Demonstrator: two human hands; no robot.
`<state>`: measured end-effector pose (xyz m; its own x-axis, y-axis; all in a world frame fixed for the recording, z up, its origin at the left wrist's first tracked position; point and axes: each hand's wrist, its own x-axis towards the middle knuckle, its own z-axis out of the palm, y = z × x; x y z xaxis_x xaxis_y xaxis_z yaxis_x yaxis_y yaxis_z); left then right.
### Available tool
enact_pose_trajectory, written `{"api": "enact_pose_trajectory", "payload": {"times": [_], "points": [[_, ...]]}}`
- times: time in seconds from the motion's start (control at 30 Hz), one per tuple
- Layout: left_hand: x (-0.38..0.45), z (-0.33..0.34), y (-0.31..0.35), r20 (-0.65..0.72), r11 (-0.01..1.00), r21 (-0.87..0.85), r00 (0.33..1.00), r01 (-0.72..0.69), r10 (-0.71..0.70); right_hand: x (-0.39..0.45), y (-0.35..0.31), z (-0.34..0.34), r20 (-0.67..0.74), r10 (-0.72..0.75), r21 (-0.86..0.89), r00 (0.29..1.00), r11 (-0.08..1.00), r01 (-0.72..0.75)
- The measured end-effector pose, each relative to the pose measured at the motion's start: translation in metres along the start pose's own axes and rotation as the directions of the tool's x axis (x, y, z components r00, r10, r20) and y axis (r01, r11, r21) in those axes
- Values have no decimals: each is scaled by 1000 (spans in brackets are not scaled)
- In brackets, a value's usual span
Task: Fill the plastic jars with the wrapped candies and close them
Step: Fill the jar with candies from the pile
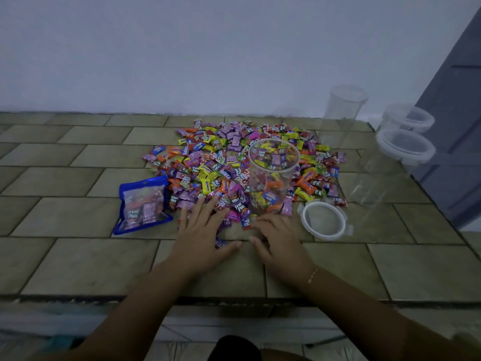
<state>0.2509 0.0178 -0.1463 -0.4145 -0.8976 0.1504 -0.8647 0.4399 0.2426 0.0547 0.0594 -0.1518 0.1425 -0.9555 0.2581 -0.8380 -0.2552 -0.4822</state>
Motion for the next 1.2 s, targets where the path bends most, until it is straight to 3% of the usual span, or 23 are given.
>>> {"api": "enact_pose_trajectory", "payload": {"times": [0.13, 0.33, 0.5, 0.63, 0.87, 1.07, 1.2], "points": [[-2, 7, -7, -55, 997, 39, 996, -70, 72, 8, -14, 14, -19, -75, -271, 997, 960, 67], [-3, 12, -10, -205, 995, 24, 974, -98, 101, 10, -5, 8, -58, -152, -455, 987, 884, 109], [-1, 13, -6, -164, 988, 64, 975, -143, 152, 5, -5, 5, 41, 8, -423, 999, 906, 10], [0, 17, -8, -155, 988, -10, 976, -156, 153, 4, -4, 3, -8, 57, -336, 998, 940, -56], [-3, 18, -5, -151, 995, -13, 983, -104, 101, 3, -5, 6, -86, 1, -190, 996, 982, -17], [4, 14, -2, -79, 989, -11, 986, -147, 145, 7, -6, 2, -2, -17, -179, 1000, 984, 17], [14, 8, 4, -93, 979, -109, 982, -174, 164, 12, -6, -5, 37, -20, -132, 999, 991, 25]]}}
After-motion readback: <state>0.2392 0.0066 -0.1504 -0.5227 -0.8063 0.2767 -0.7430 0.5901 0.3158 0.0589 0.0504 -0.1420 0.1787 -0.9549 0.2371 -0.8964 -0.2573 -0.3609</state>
